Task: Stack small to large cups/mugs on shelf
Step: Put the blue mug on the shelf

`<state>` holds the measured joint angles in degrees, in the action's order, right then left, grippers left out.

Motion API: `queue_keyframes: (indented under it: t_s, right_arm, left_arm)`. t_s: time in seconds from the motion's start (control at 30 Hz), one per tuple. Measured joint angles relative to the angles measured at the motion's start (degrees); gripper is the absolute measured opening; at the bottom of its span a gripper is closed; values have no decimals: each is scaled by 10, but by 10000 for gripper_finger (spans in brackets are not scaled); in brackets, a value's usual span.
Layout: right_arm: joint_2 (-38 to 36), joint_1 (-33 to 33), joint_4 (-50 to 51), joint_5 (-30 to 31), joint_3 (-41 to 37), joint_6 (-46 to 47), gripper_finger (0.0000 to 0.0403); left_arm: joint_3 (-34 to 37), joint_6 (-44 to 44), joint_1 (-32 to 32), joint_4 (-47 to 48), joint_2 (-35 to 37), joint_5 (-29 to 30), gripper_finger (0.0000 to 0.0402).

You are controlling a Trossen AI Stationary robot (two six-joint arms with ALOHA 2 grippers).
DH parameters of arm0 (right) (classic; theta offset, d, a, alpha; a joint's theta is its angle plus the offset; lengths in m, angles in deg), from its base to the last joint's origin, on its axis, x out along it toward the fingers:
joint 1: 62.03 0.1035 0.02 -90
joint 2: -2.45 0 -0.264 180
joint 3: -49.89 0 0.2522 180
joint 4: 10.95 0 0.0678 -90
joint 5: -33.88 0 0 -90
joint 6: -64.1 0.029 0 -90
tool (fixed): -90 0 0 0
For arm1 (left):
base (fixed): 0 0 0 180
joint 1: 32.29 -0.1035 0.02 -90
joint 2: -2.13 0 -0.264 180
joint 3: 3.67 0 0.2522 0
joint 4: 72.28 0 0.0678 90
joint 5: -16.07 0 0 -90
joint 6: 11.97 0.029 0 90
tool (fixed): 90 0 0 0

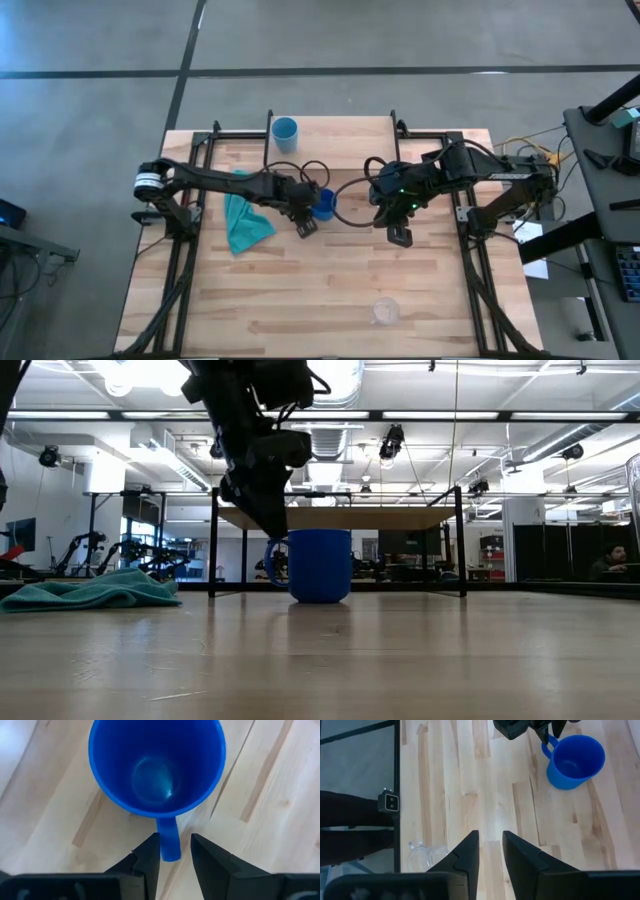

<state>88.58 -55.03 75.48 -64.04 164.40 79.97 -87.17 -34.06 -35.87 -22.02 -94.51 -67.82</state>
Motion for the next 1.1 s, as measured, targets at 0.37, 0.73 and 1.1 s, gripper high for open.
queue_keyframes:
  t_s: [0.37, 0.73, 1.1]
  right_arm:
    - [0, 0, 0, 0, 0, 0, 83]
    - [0, 0, -1, 0, 0, 0, 79]
    - [0, 0, -1, 0, 0, 0, 73]
  left_arm:
    - [19, 0, -1, -24, -5, 0, 95]
    - [35, 0, -6, -51, -6, 1, 59]
    - [11, -7, -4, -61, -6, 2, 32]
